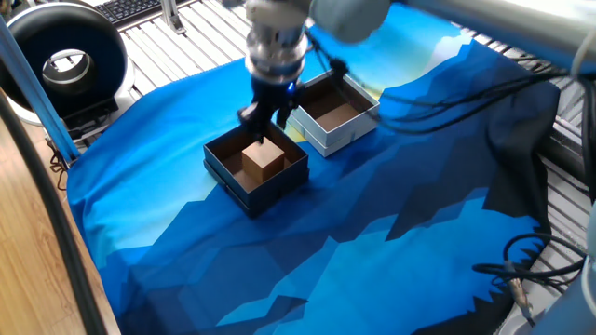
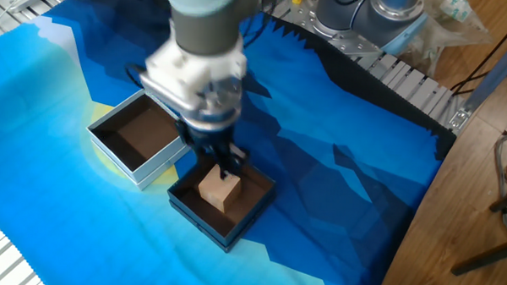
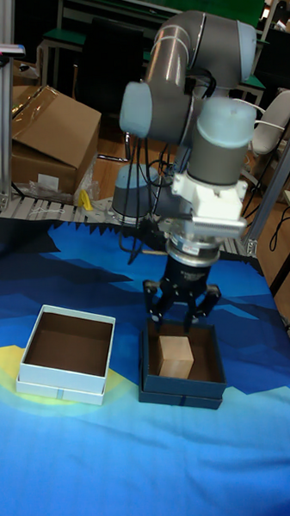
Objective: Move an object from one box to another
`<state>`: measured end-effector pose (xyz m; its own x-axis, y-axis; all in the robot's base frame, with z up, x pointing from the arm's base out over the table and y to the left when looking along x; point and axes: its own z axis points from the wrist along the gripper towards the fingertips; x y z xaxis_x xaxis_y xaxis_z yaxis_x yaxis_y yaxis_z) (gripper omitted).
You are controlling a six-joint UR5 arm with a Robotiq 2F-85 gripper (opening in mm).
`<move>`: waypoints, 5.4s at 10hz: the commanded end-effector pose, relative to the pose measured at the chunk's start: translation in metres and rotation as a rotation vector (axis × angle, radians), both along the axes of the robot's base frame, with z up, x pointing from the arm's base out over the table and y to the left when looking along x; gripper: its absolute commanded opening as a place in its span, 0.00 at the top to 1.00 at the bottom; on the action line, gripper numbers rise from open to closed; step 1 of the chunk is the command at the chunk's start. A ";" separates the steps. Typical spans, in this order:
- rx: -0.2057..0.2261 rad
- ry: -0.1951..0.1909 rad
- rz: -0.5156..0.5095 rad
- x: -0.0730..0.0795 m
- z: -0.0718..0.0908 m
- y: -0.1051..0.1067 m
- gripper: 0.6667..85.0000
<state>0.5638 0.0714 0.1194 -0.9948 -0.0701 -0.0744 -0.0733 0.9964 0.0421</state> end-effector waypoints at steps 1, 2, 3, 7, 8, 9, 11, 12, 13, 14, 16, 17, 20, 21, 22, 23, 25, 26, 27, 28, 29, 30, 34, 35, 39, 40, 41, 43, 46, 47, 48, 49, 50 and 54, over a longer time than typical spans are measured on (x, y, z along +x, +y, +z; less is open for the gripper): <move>-0.011 0.042 0.020 -0.007 0.044 -0.042 0.51; -0.022 0.043 -0.007 -0.006 0.051 -0.055 0.70; -0.021 0.043 -0.051 -0.006 0.058 -0.067 0.83; -0.025 0.066 0.014 -0.002 0.050 -0.107 1.00; -0.006 0.043 0.012 0.013 0.032 -0.103 1.00; 0.035 0.020 0.001 0.025 0.011 -0.093 1.00; 0.047 -0.021 -0.004 0.037 0.008 -0.089 1.00; 0.019 -0.028 0.002 0.038 0.008 -0.096 1.00; 0.005 -0.022 0.005 0.037 0.007 -0.100 1.00; -0.003 -0.007 -0.003 0.033 0.007 -0.102 1.00; -0.012 -0.010 -0.011 0.034 0.007 -0.105 1.00; -0.012 -0.019 -0.011 0.036 0.007 -0.105 1.00; -0.019 -0.010 -0.019 0.032 0.010 -0.106 1.00; -0.030 0.005 -0.023 0.013 0.036 -0.111 1.00; -0.036 0.027 -0.021 0.003 0.056 -0.118 1.00; -0.041 0.048 -0.015 -0.003 0.075 -0.125 1.00; -0.035 0.046 -0.007 -0.004 0.085 -0.124 1.00; -0.014 0.022 0.004 0.015 0.070 -0.116 1.00; 0.021 -0.008 0.004 0.022 0.071 -0.107 1.00; 0.028 -0.040 0.008 0.031 0.072 -0.105 1.00; 0.020 -0.076 0.016 0.040 0.073 -0.107 1.00; 0.033 -0.137 0.038 0.055 0.076 -0.103 1.00; -0.037 -0.054 0.073 0.019 0.146 -0.134 1.00; -0.050 -0.038 0.071 0.008 0.168 -0.146 1.00; -0.119 -0.028 0.028 0.003 0.203 -0.200 1.00; -0.109 -0.016 -0.020 -0.002 0.201 -0.201 1.00; -0.065 -0.004 -0.063 -0.006 0.196 -0.195 1.00; -0.014 0.013 -0.136 -0.011 0.186 -0.176 1.00; 0.031 -0.057 -0.154 0.005 0.191 -0.158 1.00; 0.072 -0.101 -0.123 0.017 0.199 -0.156 1.00; 0.070 -0.111 -0.111 0.020 0.202 -0.162 1.00; 0.001 -0.053 -0.141 0.004 0.197 -0.179 1.00; -0.052 -0.031 -0.145 -0.003 0.192 -0.189 1.00; -0.033 0.007 -0.122 -0.010 0.183 -0.181 1.00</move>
